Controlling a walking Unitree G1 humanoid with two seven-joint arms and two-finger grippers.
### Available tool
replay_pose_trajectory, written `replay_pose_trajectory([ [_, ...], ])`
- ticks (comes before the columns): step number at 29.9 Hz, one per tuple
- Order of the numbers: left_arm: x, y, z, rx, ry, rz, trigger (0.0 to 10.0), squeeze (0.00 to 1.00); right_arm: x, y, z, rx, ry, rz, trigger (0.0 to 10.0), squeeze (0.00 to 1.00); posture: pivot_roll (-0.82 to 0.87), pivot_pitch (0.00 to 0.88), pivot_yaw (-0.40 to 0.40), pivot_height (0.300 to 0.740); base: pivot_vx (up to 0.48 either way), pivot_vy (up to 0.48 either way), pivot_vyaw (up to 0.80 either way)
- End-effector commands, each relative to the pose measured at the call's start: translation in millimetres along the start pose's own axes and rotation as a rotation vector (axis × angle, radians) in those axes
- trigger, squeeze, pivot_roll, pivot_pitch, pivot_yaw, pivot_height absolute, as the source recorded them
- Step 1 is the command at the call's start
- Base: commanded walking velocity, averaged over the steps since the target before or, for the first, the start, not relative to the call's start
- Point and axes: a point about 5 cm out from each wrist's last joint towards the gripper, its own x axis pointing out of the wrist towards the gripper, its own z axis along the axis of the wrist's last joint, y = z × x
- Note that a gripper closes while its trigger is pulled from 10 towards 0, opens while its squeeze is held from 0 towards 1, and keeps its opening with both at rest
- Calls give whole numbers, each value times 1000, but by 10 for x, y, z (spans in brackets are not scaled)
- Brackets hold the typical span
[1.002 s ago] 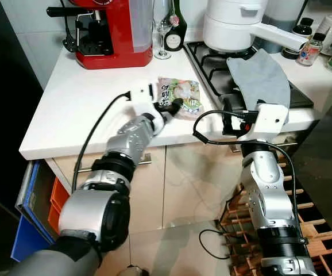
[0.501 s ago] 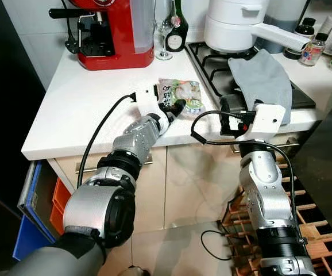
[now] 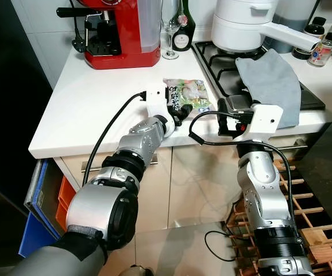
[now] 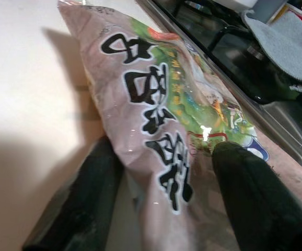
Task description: Restocking fridge
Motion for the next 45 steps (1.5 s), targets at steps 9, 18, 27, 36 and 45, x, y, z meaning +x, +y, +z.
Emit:
replay_pose_trajectory([
  [9, -27, 36, -223, -324, 23, -56, 0, 0, -11, -18, -42, -6, 29, 0, 10000, 86, -119, 0, 58, 740, 0, 0, 0],
  [18, 12, -142, -242, -160, 71, -123, 0, 0, 89, -103, 62, -42, 7, 19, 10000, 86, -141, 0, 19, 740, 0, 0, 0],
  [27, -14, -24, -76, -131, -4, -124, 0, 0, 141, -80, 22, -14, 8, 15, 10000, 82, -105, 0, 34, 740, 0, 0, 0],
  [36, -249, 23, 984, -46, -448, -218, 0, 0, 149, -199, 40, -14, 5, -34, 10000, 86, -92, 0, 22, 740, 0, 0, 0],
  [45, -522, 8, 1280, 321, -603, -211, 0, 0, 300, -271, 227, -32, -62, -73, 10000, 86, -77, 0, -2, 740, 0, 0, 0],
])
